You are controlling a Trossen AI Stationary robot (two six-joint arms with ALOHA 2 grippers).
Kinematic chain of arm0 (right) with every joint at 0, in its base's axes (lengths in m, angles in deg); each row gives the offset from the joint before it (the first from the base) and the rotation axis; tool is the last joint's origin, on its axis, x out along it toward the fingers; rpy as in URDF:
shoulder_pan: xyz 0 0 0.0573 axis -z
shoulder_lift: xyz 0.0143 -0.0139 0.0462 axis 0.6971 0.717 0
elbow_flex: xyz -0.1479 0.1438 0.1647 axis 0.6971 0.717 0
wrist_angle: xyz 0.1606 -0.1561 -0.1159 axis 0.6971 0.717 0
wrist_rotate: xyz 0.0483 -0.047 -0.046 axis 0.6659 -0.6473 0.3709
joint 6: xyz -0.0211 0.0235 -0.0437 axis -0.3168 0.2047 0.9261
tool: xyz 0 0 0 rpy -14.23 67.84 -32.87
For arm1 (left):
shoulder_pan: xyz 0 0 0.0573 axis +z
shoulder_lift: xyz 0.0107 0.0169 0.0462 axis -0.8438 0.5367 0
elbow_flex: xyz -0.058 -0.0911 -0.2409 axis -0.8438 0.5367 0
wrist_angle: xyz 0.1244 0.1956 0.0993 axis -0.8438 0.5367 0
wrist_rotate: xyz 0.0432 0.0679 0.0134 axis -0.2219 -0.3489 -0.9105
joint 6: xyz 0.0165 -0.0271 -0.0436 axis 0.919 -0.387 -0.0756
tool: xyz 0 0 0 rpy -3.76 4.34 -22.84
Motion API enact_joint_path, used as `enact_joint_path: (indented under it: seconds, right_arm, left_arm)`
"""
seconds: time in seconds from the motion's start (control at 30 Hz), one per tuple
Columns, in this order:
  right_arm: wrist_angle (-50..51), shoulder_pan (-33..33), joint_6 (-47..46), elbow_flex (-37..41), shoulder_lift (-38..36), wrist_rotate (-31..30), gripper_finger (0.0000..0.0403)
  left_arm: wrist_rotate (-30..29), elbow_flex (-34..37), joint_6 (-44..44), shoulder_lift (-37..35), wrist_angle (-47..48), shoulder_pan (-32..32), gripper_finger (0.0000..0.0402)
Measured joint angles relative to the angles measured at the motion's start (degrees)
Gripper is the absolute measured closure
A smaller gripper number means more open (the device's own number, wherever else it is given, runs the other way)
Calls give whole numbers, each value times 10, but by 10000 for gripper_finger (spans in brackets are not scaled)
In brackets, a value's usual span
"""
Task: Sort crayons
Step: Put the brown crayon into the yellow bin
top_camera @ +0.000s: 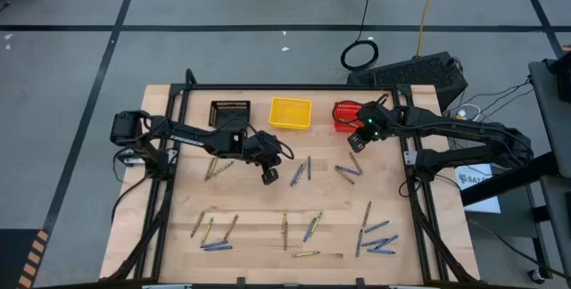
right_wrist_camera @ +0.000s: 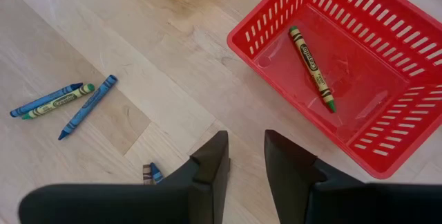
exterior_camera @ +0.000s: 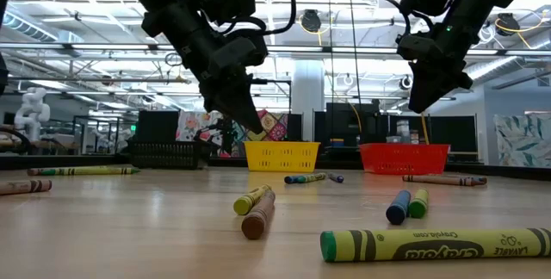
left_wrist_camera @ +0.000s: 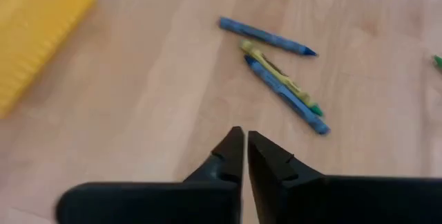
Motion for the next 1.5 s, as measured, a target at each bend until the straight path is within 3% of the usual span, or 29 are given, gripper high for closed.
enact_joint_path:
  seconds: [0.27, 0.47, 0.77, 1.17, 1.5]
  right_arm:
    - [0, 0, 0, 0, 0, 0, 321]
    - [0, 0, 0, 0, 0, 0, 321]
    - [5, 0, 0, 0, 0, 0, 321]
    - [4, 0, -3, 0, 0, 0, 321]
    - [4, 0, -5, 0, 0, 0, 321]
  left_arm:
    - [-14, -1, 10, 0, -29, 0, 362]
    - [36, -1, 8, 0, -34, 0, 362]
    - [60, -1, -6, 0, -34, -1, 362]
    - [40, -1, 9, 0, -60, -1, 362]
    - [58, -1, 9, -1, -69, -1, 362]
